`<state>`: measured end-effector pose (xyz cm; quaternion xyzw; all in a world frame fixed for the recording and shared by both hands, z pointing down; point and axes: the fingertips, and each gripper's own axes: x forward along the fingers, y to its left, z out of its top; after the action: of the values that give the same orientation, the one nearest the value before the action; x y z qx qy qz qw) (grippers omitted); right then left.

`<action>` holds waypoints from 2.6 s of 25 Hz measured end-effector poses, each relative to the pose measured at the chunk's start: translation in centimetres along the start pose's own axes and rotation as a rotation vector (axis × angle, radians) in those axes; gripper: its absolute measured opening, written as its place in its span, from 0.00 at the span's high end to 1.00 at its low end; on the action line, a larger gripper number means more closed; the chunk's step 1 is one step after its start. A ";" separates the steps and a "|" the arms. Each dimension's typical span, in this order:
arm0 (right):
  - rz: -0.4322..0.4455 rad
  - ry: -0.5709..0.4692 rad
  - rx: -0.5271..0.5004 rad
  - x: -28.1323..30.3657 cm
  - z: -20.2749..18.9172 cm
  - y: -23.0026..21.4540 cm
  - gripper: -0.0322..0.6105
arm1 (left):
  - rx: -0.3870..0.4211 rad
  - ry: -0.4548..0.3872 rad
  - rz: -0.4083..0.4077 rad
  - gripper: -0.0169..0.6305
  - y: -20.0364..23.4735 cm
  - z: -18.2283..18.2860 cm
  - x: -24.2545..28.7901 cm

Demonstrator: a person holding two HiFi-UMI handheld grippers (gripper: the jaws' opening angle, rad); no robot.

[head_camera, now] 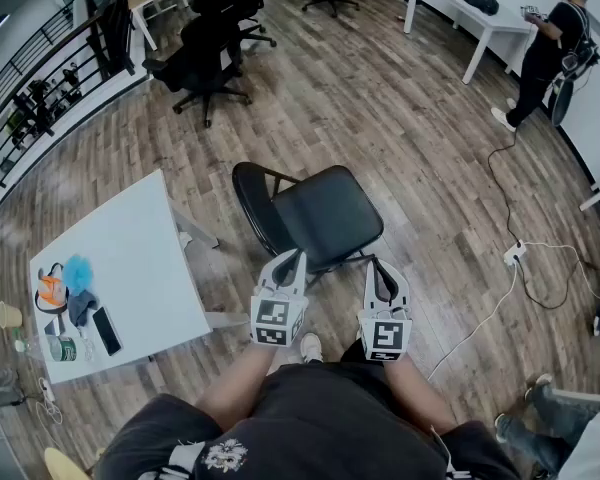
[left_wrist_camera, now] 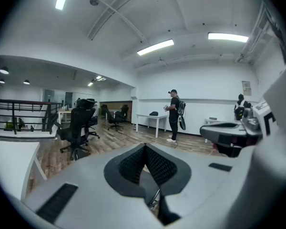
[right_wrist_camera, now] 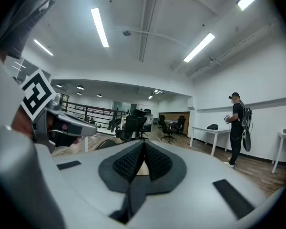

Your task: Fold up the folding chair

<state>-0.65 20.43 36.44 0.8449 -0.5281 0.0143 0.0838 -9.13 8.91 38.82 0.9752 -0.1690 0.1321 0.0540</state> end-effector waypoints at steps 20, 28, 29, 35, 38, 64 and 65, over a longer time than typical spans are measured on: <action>0.420 0.158 -0.057 20.7 -11.0 -9.0 0.93 | -0.115 0.259 0.583 0.97 10.6 -4.0 11.4; 0.542 0.299 -0.114 28.6 -20.0 -13.0 0.93 | -0.227 0.406 0.742 0.92 14.1 -7.8 10.3; 0.565 0.333 -0.113 29.4 -21.5 -13.2 0.93 | -0.240 0.427 0.743 0.83 14.4 -8.5 10.4; 0.644 0.567 -0.007 32.7 -31.3 -14.0 0.62 | -0.382 0.519 0.694 0.56 15.6 -12.4 12.6; 0.645 0.694 0.058 33.6 -37.3 -15.0 0.54 | -0.465 0.497 0.687 0.50 16.6 -14.3 13.0; 0.936 1.206 0.777 33.5 -63.6 -14.1 0.36 | -0.525 0.580 0.526 0.61 16.8 -23.4 17.8; 0.932 1.199 0.782 33.5 -63.7 -14.1 0.36 | -0.547 0.562 0.520 0.64 16.8 -23.3 17.8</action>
<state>30.88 6.67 101.17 0.3593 -0.6453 0.6731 0.0370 -4.33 -8.94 67.10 0.7767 -0.4153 0.3510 0.3179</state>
